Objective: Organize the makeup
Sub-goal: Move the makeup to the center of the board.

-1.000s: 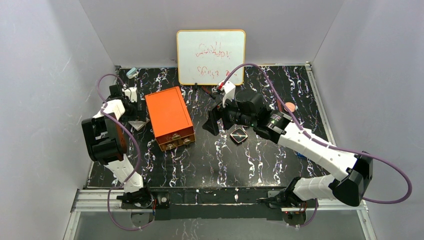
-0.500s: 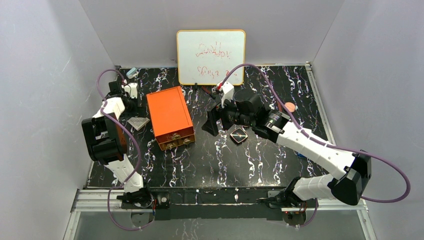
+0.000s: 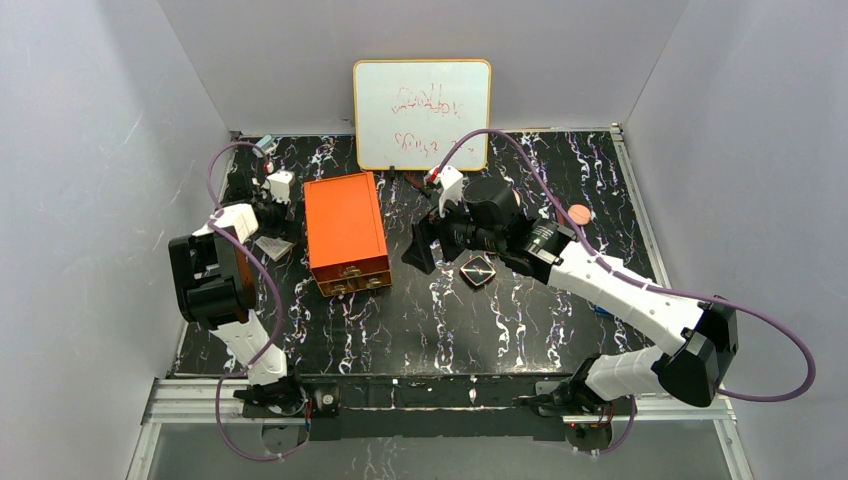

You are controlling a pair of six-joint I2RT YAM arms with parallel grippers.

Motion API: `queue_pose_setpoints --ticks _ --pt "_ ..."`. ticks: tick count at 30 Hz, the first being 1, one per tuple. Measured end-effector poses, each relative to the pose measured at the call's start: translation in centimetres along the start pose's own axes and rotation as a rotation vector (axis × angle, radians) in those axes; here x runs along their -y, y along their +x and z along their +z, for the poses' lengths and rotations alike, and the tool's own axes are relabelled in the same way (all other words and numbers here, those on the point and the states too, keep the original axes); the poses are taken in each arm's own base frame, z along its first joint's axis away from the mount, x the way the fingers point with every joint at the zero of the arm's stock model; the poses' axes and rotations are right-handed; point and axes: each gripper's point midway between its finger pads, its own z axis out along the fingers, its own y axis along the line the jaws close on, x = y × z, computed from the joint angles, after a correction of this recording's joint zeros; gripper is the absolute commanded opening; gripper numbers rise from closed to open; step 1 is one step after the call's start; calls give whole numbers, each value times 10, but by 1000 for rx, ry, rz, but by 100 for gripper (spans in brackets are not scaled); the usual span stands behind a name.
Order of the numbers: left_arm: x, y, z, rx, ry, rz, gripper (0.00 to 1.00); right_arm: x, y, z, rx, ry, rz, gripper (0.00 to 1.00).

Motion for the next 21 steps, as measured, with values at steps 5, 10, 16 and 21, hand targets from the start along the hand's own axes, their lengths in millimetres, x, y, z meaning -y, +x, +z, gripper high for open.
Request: queue_pose_setpoints --ticks 5,10,16,21 --pt "-4 -4 1 19 -4 61 97 4 -1 -1 3 8 -1 97" --pt "-2 -2 4 17 16 105 98 9 -3 -2 8 18 -6 98" --pt "2 5 4 21 60 120 98 15 -5 -6 13 31 -5 98" --pt "4 13 4 23 86 114 99 21 -7 -8 18 37 -8 98"
